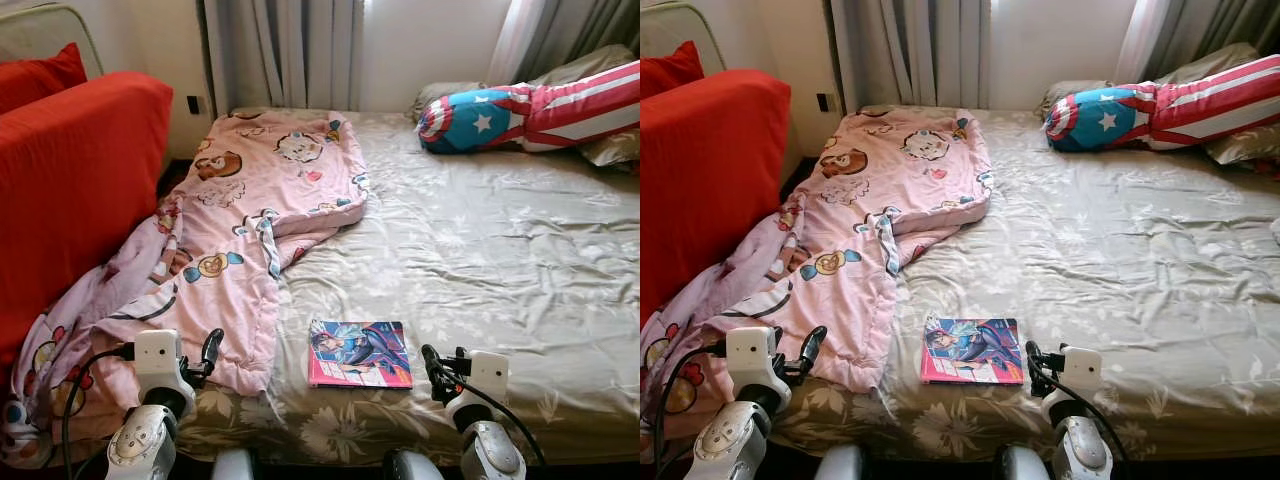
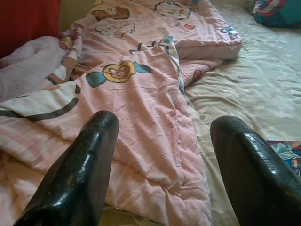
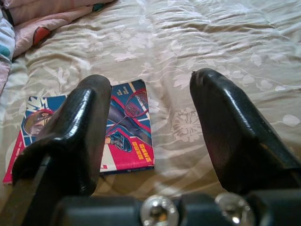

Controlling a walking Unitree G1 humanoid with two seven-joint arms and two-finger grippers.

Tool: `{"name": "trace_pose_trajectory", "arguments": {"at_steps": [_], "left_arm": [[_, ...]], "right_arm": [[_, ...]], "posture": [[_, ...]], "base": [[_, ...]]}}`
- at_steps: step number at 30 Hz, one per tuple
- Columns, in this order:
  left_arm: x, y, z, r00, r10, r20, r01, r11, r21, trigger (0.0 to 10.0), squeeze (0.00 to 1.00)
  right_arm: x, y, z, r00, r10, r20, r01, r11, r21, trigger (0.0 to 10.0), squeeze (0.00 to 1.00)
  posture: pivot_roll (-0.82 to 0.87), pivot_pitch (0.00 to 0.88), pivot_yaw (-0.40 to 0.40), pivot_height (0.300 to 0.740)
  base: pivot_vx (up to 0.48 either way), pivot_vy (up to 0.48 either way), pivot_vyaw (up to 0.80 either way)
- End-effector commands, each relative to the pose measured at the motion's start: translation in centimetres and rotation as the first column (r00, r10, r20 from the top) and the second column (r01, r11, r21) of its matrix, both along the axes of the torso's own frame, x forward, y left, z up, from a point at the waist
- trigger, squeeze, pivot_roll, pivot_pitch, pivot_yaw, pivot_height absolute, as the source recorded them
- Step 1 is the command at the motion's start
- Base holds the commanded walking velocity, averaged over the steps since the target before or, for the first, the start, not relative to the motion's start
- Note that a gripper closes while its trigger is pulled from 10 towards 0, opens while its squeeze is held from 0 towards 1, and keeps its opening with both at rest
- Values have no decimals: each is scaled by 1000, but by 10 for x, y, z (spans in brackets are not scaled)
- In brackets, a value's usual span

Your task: Clean up the room

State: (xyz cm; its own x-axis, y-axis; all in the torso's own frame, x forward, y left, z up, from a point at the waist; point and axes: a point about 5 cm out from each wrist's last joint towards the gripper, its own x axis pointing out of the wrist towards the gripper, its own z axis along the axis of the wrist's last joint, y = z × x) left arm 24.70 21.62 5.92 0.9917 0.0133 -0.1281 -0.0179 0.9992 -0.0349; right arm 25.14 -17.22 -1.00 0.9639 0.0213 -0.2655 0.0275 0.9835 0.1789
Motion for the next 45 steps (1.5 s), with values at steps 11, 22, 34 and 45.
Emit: {"name": "trace_pose_trajectory", "arguments": {"at_steps": [11, 22, 34, 45], "left_arm": [[0, 1, 6, 1000, -6, 15, 6, 1000, -1, 10000, 0], [-1, 1, 6, 1000, -16, 11, 16, 1000, 2, 10000, 0], [1, -1, 12, 999, -28, 20, 28, 1000, 3, 10000, 0], [-6, -1, 27, 998, -44, 35, 43, 999, 16, 10000, 0]], "right_arm": [[-1, -1, -1, 1000, -2, -1, 2, 1000, -13, 10000, 0], [-1, 1, -4, 1000, -15, -19, 15, 1000, -4, 10000, 0], [8, 5, -3, 999, -4, -42, 4, 1000, 5, 10000, 0], [28, 11, 0, 990, -47, -132, 56, 996, 70, 10000, 0]], "posture": [[94, 0, -29, 613], [103, 0, -19, 613], [122, 0, -7, 613], [183, 66, 2, 613]], "base": [[89, 0, 436], [261, 0, 0], [272, 0, 0], [25, 0, 0]]}}
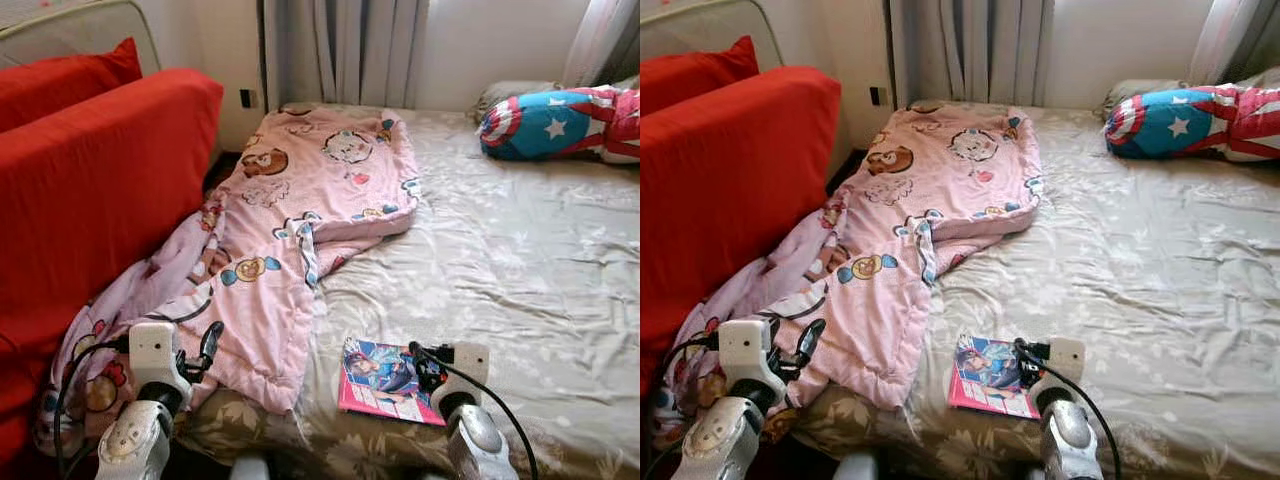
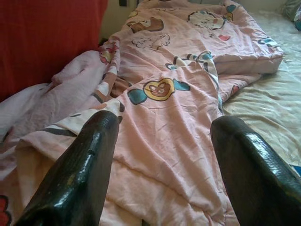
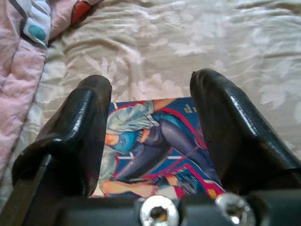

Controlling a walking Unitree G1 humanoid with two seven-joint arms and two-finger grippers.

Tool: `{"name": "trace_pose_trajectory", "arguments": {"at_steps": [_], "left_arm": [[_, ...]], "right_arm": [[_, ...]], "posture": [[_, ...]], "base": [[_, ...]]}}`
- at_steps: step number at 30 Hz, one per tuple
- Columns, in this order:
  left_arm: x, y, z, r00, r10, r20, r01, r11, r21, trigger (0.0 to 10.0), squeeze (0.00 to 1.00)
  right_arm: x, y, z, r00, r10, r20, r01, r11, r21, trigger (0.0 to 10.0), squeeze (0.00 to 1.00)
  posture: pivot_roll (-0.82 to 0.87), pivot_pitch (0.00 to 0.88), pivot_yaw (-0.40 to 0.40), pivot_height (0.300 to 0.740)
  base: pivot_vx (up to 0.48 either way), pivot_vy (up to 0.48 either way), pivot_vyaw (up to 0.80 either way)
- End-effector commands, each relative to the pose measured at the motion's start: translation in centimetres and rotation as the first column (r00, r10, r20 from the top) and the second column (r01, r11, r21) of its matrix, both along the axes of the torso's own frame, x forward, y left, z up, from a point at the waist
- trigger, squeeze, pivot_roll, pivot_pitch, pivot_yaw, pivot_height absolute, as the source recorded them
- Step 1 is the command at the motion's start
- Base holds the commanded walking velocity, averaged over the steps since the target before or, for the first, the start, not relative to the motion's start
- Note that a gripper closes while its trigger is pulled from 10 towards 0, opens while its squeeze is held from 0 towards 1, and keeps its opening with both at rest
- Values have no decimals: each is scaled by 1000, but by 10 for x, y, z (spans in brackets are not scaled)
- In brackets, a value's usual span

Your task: Clean up the room

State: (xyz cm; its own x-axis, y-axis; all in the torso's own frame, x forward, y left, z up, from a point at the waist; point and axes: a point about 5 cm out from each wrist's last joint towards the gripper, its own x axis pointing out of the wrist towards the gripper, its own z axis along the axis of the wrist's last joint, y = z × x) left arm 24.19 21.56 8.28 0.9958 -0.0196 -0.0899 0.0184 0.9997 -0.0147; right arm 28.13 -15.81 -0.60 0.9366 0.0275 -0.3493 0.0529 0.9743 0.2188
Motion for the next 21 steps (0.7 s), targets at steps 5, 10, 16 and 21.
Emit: {"name": "trace_pose_trajectory", "arguments": {"at_steps": [5, 10, 16, 21], "left_arm": [[1, 1, 10, 1000, -8, 4, 8, 1000, 5, 10000, 0], [-3, 8, 14, 1000, 10, -4, -10, 1000, 18, 10000, 0], [0, 10, 14, 1000, 9, -22, -9, 1000, 20, 10000, 0], [4, 6, 14, 1000, -9, -25, 9, 1000, 15, 10000, 0]], "right_arm": [[2, -10, -7, 980, -161, -120, 174, 979, 109, 10000, 0], [0, -7, -10, 973, -171, -156, 191, 974, 120, 10000, 0], [16, 4, 7, 998, -53, -42, 56, 997, 52, 10000, 0], [15, 0, 7, 998, -60, -34, 62, 997, 46, 10000, 0]], "posture": [[211, 100, 9, 613], [259, 144, 33, 613], [228, 140, 49, 613], [218, 158, 64, 598]], "base": [[0, 0, 0], [0, 0, 0], [0, 0, 0], [0, 0, 0]]}}
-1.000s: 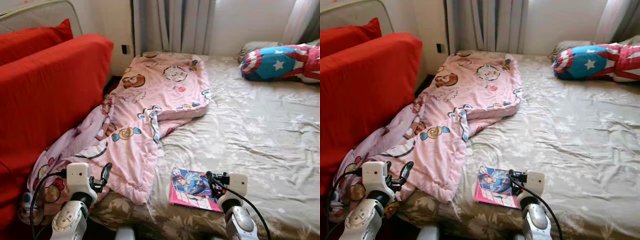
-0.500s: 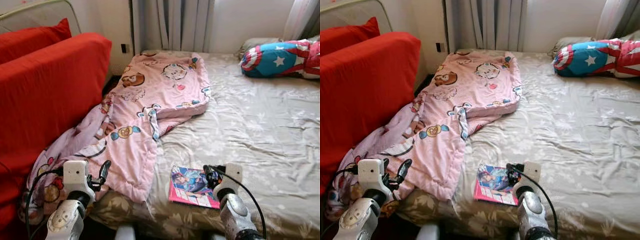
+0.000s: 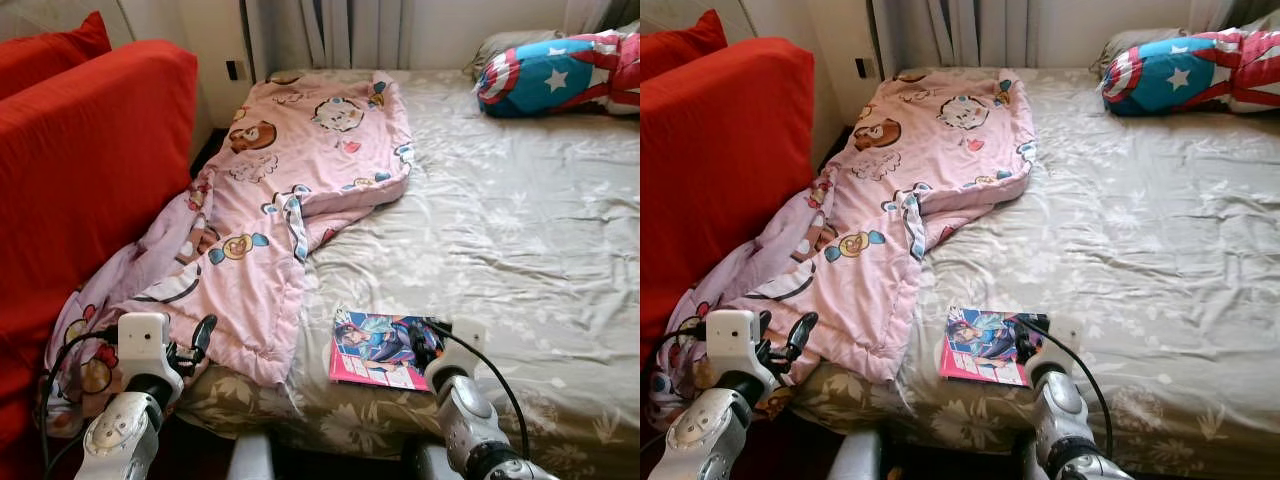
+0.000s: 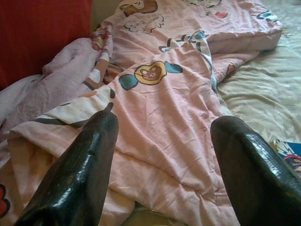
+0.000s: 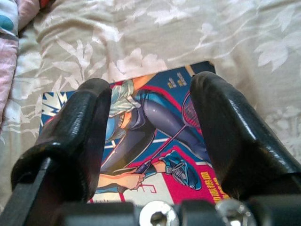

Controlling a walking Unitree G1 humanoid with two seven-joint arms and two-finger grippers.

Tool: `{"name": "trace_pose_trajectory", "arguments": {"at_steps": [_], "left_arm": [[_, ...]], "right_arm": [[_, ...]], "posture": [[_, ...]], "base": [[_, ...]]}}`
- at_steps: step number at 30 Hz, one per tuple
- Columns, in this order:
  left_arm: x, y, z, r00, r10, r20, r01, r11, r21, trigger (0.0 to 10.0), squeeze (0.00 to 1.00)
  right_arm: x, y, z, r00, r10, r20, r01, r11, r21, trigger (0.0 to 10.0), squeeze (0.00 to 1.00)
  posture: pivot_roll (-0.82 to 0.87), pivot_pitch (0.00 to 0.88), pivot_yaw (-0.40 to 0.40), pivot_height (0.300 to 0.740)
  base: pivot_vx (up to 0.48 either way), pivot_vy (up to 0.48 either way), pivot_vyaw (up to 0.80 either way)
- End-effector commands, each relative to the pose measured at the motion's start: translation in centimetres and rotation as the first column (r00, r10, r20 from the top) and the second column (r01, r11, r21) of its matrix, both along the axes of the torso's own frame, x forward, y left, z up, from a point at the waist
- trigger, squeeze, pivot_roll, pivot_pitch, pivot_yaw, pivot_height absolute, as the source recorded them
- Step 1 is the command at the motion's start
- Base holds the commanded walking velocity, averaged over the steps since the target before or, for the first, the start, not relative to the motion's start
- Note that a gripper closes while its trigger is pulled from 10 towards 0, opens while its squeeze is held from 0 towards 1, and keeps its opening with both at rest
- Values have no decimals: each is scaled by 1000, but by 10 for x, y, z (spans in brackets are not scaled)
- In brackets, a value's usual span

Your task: Clean up the room

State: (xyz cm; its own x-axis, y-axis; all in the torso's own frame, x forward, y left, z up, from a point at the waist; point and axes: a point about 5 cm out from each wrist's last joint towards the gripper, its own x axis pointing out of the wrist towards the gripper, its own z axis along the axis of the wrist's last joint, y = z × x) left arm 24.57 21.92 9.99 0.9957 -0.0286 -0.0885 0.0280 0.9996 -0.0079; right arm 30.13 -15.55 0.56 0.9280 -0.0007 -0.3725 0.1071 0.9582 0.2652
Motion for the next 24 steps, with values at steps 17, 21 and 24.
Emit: {"name": "trace_pose_trajectory", "arguments": {"at_steps": [17, 21, 24], "left_arm": [[-25, 22, 5, 998, 10, -67, -5, 996, 85, 10000, 0], [-29, 26, 7, 997, 5, -81, 3, 995, 103, 10000, 0], [-33, 27, 9, 996, 1, -88, 9, 994, 111, 10000, 0]], "right_arm": [[-15, -26, -14, 978, -201, -55, 208, 956, 208, 10000, 1000], [-18, -29, -17, 973, -216, -78, 228, 948, 223, 10000, 137], [-22, -27, -21, 974, -207, -91, 223, 944, 242, 10000, 0]], "posture": [[312, 191, 110, 593], [326, 201, 120, 593], [333, 208, 127, 593]], "base": [[0, 0, 0], [0, 0, 0], [0, 0, 0]]}}
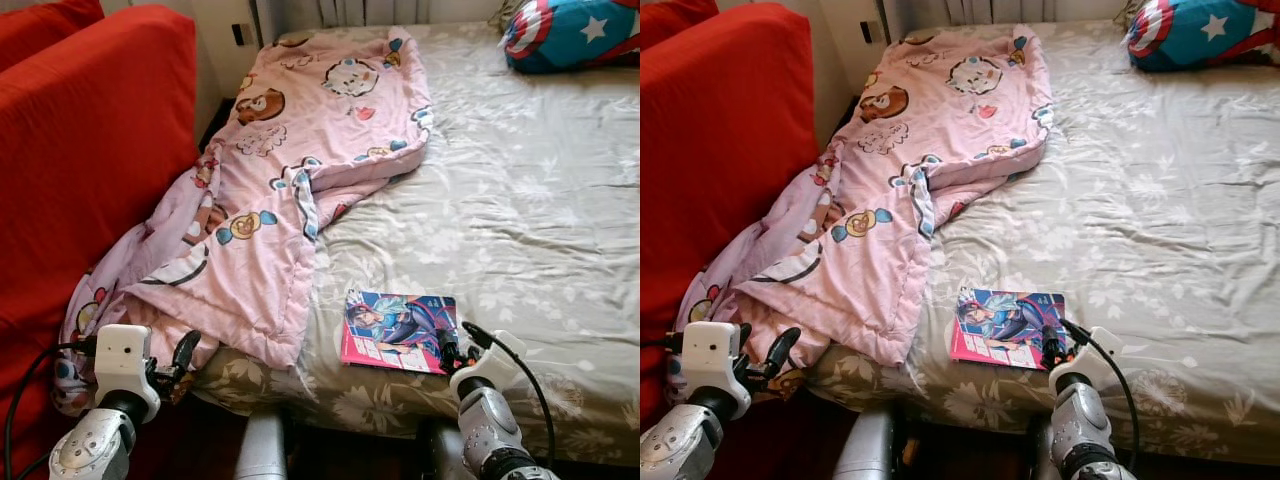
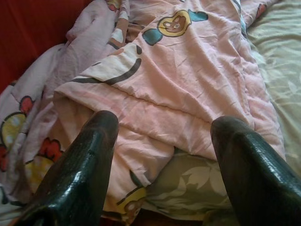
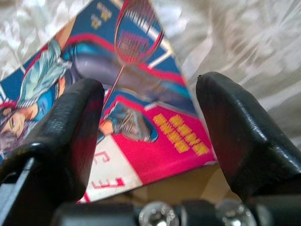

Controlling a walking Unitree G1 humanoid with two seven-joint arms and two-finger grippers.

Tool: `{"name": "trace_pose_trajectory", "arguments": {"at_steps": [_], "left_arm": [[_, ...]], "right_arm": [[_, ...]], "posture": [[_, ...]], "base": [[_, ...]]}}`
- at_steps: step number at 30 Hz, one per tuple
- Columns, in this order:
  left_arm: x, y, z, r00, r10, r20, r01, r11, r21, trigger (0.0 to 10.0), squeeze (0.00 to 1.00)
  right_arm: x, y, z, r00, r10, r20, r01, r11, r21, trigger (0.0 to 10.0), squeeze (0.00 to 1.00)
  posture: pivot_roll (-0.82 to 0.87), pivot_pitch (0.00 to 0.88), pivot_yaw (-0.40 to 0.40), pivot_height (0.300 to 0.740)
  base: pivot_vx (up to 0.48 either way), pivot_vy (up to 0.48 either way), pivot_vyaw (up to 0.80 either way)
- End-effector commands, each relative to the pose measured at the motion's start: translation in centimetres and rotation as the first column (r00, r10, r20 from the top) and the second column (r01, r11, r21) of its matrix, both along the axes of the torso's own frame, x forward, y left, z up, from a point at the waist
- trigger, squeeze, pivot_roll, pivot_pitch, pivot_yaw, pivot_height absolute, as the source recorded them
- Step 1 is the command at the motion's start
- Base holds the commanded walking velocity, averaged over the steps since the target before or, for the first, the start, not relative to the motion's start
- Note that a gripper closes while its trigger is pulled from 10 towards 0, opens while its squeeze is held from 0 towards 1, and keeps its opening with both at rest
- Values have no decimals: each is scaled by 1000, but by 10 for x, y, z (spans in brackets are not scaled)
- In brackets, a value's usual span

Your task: Clean up the room

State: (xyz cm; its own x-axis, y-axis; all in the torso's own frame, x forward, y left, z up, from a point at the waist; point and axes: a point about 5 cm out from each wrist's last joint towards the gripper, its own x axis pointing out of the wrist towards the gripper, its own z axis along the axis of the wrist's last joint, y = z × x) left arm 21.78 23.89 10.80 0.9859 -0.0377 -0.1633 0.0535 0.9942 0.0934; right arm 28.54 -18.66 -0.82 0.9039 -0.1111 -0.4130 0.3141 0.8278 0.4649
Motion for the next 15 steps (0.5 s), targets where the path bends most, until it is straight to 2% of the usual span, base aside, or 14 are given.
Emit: {"name": "trace_pose_trajectory", "arguments": {"at_steps": [1, 5, 15], "left_arm": [[-6, 8, 1, 1000, 19, -18, -19, 1000, 10, 10000, 0], [-9, 7, 2, 1000, 11, -29, -10, 1000, 17, 10000, 0], [-16, 6, 3, 999, 1, -45, 1, 999, 33, 10000, 0]], "right_arm": [[-7, 6, -8, 999, 11, -33, -9, 999, 40, 10000, 0], [-10, 8, -11, 999, 18, -34, -16, 998, 55, 10000, 0], [-19, -2, -17, 998, -52, -46, 55, 995, 87, 10000, 0]], "posture": [[335, 209, 129, 593], [345, 222, 136, 593], [357, 234, 139, 593]], "base": [[0, 0, 0], [0, 0, 0], [0, 0, 0]]}}
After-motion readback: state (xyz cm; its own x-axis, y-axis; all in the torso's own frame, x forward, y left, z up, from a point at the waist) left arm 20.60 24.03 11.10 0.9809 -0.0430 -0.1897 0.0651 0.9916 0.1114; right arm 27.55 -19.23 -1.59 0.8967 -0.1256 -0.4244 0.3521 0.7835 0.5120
